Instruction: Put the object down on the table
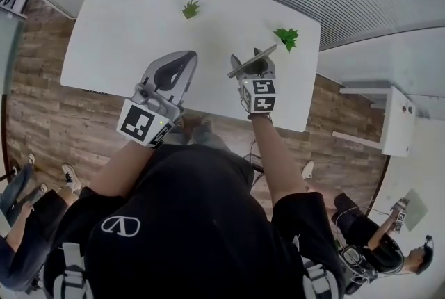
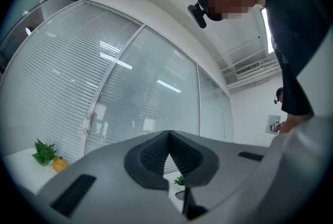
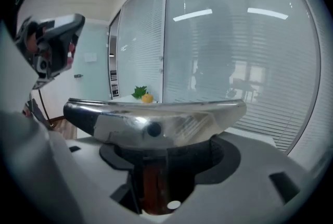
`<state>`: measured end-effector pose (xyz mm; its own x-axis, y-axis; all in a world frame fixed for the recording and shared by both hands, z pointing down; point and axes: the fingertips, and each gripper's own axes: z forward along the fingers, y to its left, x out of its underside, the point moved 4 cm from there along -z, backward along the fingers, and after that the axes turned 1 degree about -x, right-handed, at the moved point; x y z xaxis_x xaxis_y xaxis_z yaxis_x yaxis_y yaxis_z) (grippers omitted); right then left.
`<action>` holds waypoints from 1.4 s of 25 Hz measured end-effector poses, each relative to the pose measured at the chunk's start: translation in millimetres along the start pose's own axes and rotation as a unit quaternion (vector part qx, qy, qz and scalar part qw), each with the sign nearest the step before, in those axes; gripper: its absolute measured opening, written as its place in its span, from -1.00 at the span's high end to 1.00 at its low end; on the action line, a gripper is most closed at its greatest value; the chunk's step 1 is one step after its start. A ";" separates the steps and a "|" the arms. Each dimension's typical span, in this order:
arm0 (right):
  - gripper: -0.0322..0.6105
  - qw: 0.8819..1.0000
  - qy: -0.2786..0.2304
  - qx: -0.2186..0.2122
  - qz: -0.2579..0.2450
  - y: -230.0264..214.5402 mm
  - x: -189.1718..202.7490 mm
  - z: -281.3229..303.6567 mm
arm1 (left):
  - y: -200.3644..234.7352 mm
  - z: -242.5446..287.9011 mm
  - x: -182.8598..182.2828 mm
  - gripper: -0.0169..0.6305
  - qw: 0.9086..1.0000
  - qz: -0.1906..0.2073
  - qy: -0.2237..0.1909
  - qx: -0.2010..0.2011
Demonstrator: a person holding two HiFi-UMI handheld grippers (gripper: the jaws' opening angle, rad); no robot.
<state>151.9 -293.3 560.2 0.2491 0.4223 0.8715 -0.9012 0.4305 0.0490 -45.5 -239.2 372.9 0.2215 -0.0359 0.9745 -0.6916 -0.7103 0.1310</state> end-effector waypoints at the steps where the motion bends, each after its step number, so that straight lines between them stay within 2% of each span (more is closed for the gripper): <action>1: -0.06 1.000 0.020 -0.007 -0.003 -1.7 8.5 12.2 | 0.7 1.2 -2.3 0.93 1.000 0.001 -0.004 -0.003; 4: -0.06 0.995 0.097 -0.029 -0.012 -5.2 36.2 46.7 | 3.5 6.3 -8.1 0.93 1.000 0.005 -0.011 -0.008; 7: -0.06 0.982 0.177 -0.055 -0.031 -6.6 63.4 70.1 | 4.4 6.6 -10.6 0.93 1.000 0.008 -0.012 -0.012; 10: -0.06 0.961 0.254 -0.086 -0.067 -3.2 83.8 87.3 | 7.4 1.7 -6.6 0.93 1.000 0.011 -0.003 -0.018; 13: -0.06 0.933 0.329 -0.103 -0.103 -3.4 103.7 97.2 | 10.3 -5.0 4.1 0.93 1.000 0.011 0.018 -0.020; 17: -0.06 0.907 0.390 -0.086 -0.136 -11.0 121.7 99.6 | 11.2 -11.2 3.8 0.93 0.999 0.012 0.019 -0.028; 20: -0.06 0.894 0.413 -0.059 -0.163 -17.9 128.4 99.7 | 10.5 -16.6 6.1 0.93 0.999 0.012 0.025 -0.034; 26: -0.06 0.882 0.440 -0.069 -0.155 -15.9 144.5 110.2 | 14.7 -19.5 12.5 0.93 0.999 0.013 0.032 -0.040; 35: -0.13 0.883 0.441 -0.087 -0.134 -13.0 148.5 111.0 | 16.9 -17.2 14.2 0.93 0.999 0.011 0.032 -0.041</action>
<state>161.3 -324.7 743.1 0.6936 0.7106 0.1183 -0.7190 0.6929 0.0533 -65.9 -239.7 392.0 0.1619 -0.0041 0.9868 -0.7507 -0.6495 0.1204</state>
